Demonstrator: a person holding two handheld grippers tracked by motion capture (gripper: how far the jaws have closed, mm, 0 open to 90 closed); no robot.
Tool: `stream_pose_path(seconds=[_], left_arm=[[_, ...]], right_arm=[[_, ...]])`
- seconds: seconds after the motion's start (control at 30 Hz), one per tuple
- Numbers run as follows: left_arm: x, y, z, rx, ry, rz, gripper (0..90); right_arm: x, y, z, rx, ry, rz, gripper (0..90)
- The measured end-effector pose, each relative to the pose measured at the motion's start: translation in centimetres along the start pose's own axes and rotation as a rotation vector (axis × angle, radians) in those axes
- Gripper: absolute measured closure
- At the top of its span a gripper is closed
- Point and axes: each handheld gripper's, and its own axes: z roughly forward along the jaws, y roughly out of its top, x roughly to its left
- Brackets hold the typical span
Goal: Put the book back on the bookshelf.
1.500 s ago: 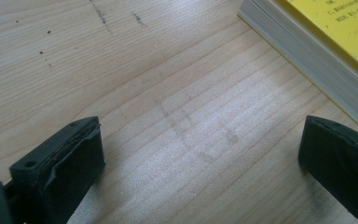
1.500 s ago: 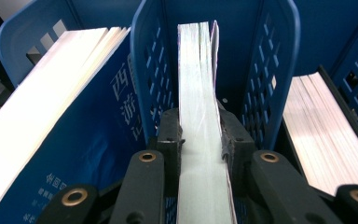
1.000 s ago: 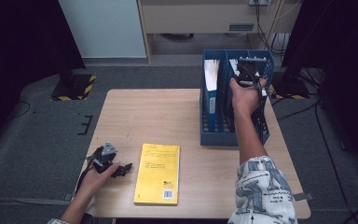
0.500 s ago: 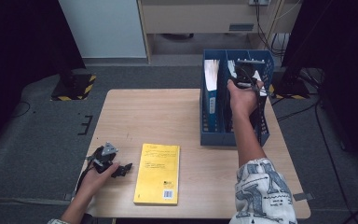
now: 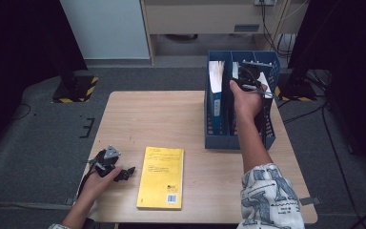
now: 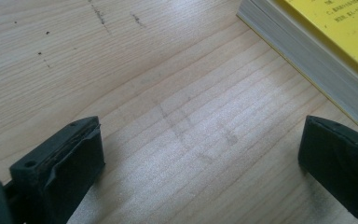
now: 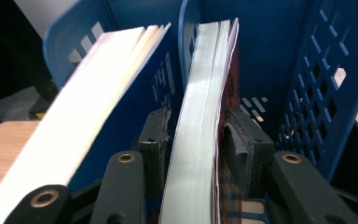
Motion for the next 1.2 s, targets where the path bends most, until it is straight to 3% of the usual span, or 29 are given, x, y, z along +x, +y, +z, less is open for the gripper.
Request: stream_pose_path(seconds=[0.4,0.93,1.2], left_arm=[[0.0,0.0,0.0,0.000,0.000,-0.001,0.0],[0.0,0.0,0.0,0.001,0.000,0.001,0.0],[0.0,0.1,0.1,-0.002,0.000,0.001,0.0]], right_arm=[[-0.3,0.1,-0.3,0.001,0.065,0.044,49.8],[-0.6,0.0,-0.6,-0.007,0.126,0.046,38.9],[-1.7,-0.3,-1.4,-0.034,0.106,0.028,29.1]])
